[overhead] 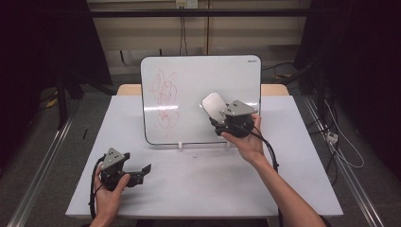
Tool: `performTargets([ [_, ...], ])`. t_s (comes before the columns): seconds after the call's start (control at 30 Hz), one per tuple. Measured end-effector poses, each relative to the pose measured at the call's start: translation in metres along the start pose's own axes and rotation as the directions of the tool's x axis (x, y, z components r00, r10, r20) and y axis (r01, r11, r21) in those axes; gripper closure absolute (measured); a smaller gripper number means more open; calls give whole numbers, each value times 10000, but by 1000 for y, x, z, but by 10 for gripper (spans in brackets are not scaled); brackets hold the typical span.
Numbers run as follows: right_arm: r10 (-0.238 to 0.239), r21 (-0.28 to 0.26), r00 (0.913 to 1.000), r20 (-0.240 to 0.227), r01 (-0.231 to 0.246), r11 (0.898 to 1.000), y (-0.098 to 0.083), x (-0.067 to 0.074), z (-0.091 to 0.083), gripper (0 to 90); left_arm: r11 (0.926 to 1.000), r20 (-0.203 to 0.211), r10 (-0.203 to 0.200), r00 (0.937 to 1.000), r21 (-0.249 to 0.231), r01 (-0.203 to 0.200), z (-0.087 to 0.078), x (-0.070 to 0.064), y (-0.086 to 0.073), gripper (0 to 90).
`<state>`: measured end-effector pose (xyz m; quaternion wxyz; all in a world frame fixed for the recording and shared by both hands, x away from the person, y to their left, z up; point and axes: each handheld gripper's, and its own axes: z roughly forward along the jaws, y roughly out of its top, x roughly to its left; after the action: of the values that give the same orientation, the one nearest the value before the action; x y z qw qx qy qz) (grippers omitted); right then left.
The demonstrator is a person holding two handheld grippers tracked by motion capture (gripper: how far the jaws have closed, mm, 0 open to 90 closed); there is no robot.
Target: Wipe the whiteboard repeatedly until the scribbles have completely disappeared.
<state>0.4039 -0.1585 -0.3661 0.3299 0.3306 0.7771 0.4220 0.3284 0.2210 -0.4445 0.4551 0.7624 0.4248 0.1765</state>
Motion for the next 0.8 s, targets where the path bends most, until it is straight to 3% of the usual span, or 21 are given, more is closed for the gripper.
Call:
performTargets([
  [0.43,-404,-505,9992,23,405,9979,33,15,9,316,9999,126,95,9999,-52,-94,1,-4,2,55],
  [0.8,-752,-483,9972,55,754,9960,53,25,29,316,9998,198,191,9996,-98,-189,1,-2,3,55],
])
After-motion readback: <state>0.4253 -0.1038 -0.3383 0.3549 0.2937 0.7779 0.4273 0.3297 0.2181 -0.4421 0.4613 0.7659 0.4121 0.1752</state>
